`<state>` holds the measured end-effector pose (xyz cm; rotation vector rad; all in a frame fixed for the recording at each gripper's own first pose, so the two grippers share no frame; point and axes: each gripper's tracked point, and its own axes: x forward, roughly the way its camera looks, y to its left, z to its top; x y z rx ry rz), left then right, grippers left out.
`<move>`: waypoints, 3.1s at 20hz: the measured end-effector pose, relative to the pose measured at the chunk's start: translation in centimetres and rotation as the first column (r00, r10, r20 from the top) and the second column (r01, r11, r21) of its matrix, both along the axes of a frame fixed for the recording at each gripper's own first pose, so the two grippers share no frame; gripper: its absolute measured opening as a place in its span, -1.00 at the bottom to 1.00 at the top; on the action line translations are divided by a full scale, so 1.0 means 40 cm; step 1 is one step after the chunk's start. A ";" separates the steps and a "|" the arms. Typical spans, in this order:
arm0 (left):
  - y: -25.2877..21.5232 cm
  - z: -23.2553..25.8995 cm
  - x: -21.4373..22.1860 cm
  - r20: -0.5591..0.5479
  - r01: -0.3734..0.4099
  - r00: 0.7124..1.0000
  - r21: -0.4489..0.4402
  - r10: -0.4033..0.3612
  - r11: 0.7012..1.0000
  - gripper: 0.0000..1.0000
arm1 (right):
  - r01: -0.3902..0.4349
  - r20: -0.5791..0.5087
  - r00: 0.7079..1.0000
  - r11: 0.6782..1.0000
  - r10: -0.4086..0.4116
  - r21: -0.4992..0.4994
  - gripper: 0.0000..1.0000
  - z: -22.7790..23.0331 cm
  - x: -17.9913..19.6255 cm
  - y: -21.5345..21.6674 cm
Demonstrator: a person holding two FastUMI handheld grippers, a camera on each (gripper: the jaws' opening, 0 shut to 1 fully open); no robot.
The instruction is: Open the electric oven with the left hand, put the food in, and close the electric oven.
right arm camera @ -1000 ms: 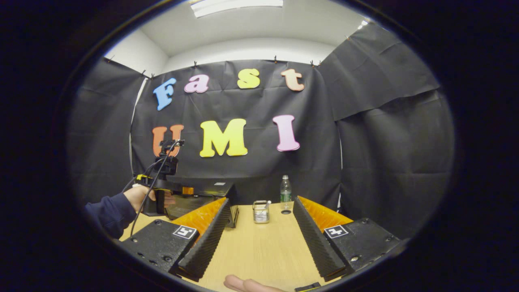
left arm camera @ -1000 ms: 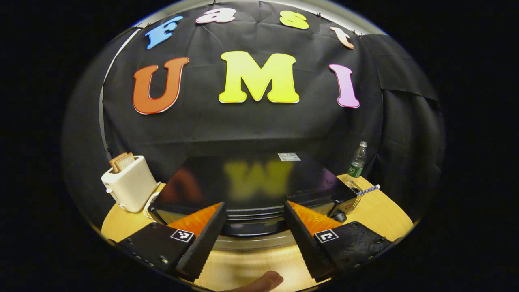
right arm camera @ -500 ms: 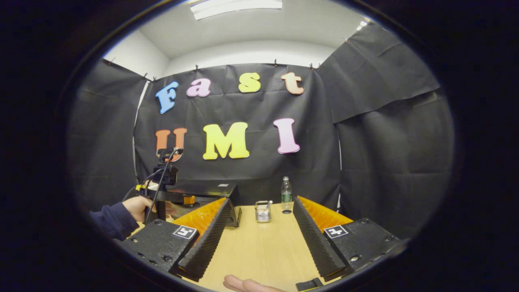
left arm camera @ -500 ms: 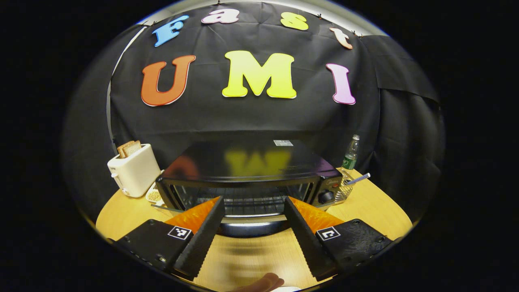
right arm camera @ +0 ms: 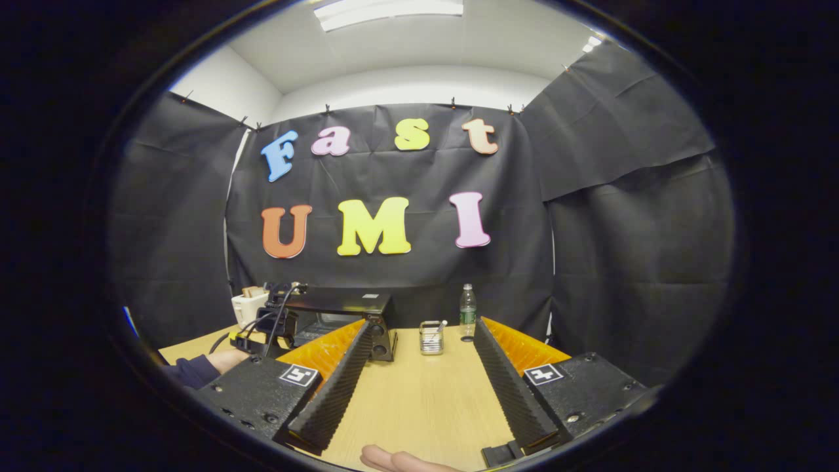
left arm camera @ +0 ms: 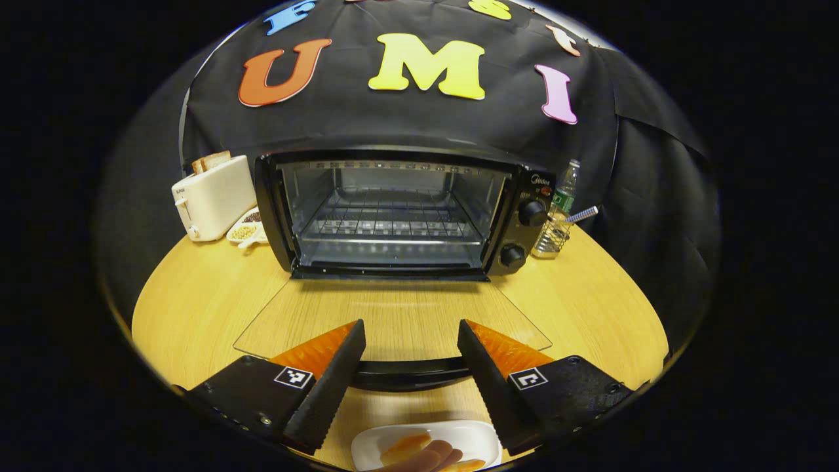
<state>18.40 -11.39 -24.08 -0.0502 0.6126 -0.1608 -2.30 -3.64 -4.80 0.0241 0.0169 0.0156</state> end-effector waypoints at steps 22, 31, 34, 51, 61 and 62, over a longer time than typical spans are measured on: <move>0.184 0.299 -0.293 0.387 -0.034 0.921 -0.040 0.047 0.999 0.87 | -0.332 -0.349 0.877 0.942 0.329 0.053 0.99 -0.395 0.112 0.366; 0.337 0.411 -0.572 0.523 -0.098 0.844 -0.063 0.116 0.993 0.87 | -0.536 -0.535 0.712 0.844 0.455 0.004 1.00 -0.581 0.121 0.555; 0.378 0.418 -0.632 0.548 -0.120 0.826 -0.060 0.133 0.991 0.87 | -0.603 -0.590 0.643 0.798 0.488 0.003 0.99 -0.641 0.113 0.620; 0.379 0.368 -0.628 0.509 -0.104 0.854 -0.038 0.109 0.994 0.87 | -0.636 -0.727 0.516 0.771 0.452 0.028 0.28 -0.780 0.136 0.690; 0.373 0.388 -0.634 0.524 -0.079 0.844 -0.078 0.109 0.994 0.87 | -0.593 -0.610 0.605 0.801 0.511 0.083 0.18 -0.619 0.135 0.732; 0.370 0.397 -0.636 0.529 -0.075 0.842 -0.084 0.108 0.994 0.87 | -0.578 -0.586 0.628 0.811 0.513 0.091 0.17 -0.587 0.151 0.739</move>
